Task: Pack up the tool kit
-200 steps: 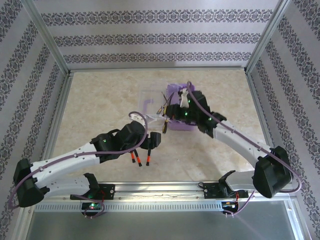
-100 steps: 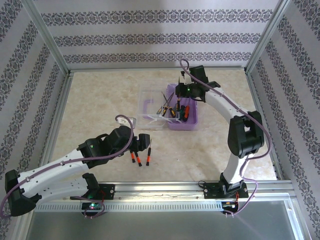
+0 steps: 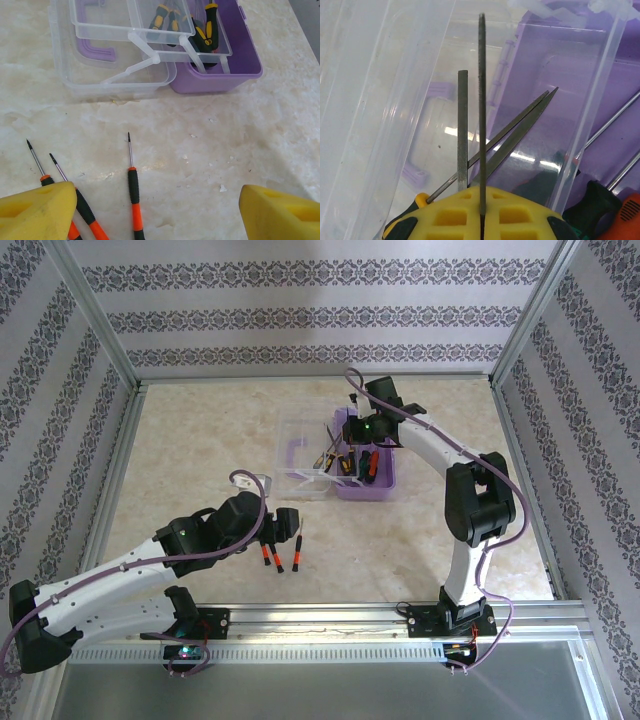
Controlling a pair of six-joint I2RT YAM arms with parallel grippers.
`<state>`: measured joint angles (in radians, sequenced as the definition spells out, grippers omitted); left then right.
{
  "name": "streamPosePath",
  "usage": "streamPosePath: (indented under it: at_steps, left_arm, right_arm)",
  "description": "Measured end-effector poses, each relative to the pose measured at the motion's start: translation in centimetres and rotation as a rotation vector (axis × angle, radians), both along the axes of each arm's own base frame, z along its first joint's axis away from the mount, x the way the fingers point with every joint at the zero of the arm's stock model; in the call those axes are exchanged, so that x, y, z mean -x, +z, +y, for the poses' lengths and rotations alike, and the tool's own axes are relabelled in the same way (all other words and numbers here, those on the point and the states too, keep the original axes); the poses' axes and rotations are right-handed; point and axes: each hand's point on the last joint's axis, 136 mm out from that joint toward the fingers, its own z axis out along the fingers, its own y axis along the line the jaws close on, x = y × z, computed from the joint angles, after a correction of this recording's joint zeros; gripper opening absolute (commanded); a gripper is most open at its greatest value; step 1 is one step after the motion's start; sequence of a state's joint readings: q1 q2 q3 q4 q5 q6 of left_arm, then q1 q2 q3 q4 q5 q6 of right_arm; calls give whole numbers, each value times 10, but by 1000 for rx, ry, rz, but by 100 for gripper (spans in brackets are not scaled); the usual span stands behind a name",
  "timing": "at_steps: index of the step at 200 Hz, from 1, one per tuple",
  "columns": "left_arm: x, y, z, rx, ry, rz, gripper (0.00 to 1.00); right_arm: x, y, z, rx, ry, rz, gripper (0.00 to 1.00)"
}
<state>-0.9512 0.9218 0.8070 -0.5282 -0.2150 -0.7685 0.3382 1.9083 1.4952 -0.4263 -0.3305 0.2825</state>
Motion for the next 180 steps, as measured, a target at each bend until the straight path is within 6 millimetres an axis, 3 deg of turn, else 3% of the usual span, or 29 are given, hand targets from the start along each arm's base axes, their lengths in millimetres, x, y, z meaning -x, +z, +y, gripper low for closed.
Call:
streamPosePath:
  at_steps: [95,132,159,180]
  left_arm:
    - [-2,-4,3,-7,11,7,84]
    - [-2,-5,5,-9,16,9,85]
    - [-2,-6,8,-21,26,12,86]
    - [-5,-9,15,-32,64,18,86]
  right_arm:
    - [4,-14,2,-7,-37,68,16]
    - [4,-11,1,-9,-49,75,20]
    - [9,6,-2,-15,-61,61,24]
    - [14,41,-2,-43,-63,-1,27]
